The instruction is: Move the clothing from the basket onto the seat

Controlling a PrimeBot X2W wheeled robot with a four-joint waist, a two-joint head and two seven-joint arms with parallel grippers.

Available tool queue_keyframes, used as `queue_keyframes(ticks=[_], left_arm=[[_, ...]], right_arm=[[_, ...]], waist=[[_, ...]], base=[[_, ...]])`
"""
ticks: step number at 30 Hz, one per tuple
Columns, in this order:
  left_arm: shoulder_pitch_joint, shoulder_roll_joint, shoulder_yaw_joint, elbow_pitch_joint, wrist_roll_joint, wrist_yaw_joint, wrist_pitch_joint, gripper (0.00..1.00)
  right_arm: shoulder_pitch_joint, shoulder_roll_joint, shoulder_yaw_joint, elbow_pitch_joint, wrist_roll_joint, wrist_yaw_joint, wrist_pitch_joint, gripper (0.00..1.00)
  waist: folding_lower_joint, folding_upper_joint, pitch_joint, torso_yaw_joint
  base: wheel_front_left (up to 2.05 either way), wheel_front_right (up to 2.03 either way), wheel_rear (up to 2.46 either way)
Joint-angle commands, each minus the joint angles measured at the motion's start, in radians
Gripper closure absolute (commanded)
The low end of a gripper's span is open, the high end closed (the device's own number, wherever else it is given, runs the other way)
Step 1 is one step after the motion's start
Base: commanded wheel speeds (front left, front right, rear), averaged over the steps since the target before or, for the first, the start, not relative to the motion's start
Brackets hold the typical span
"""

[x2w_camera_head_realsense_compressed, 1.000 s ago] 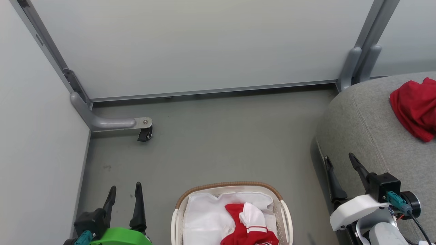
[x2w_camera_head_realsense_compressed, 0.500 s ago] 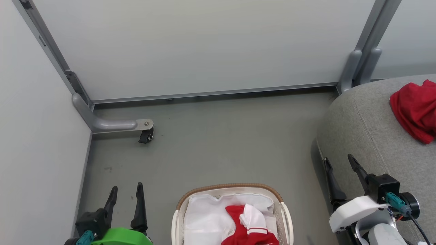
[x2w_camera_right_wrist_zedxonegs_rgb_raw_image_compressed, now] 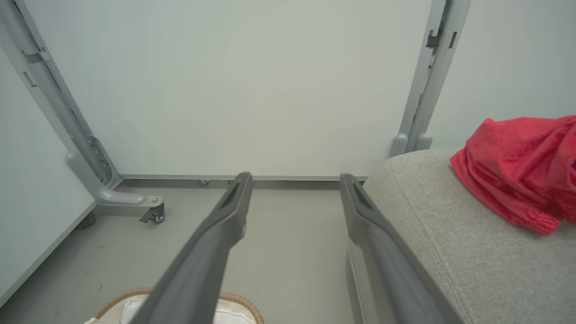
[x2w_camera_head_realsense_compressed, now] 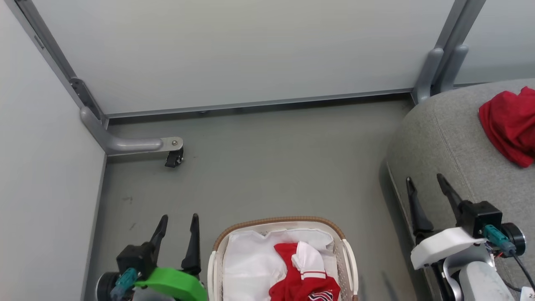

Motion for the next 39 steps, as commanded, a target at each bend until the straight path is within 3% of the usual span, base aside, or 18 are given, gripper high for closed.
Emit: queue_keyframes(ticks=[1,8,18,28,39], left_arm=[[-0.034,0.001,-0.021,0.014,0.002,-0.007,0.0,0.0],[-0.204,0.002,-0.217,0.163,-0.033,-0.015,0.0,0.0],[-0.459,0.004,-0.503,0.408,-0.101,-0.006,0.066,0.0],[-0.576,0.004,-0.657,0.54,-0.195,-0.004,0.127,0.0],[-0.652,0.004,-0.773,0.61,-0.264,-0.001,0.144,0.0]], right_arm=[[-0.018,-0.005,-0.014,-0.01,-0.007,-0.001,-0.002,0.0],[-0.101,-0.004,-0.064,-0.067,-0.04,-0.001,-0.002,0.0],[-0.238,-0.004,-0.05,-0.182,-0.049,-0.001,-0.002,0.0],[-0.336,-0.003,-0.043,-0.261,0.0,-0.001,-0.002,0.0],[-0.384,-0.003,-0.015,-0.303,0.032,-0.001,-0.002,0.0]], waist=[[0.0,0.0,0.038,-0.015],[0.0,0.0,0.177,-0.058],[0.0,0.0,0.446,-0.173],[0.0,0.0,0.655,-0.254],[0.0,0.0,0.791,-0.298]], base=[[0.0,0.0,0.0],[0.0,0.0,0.0],[0.0,0.0,0.0],[0.0,0.0,0.0],[0.0,0.0,0.0]])
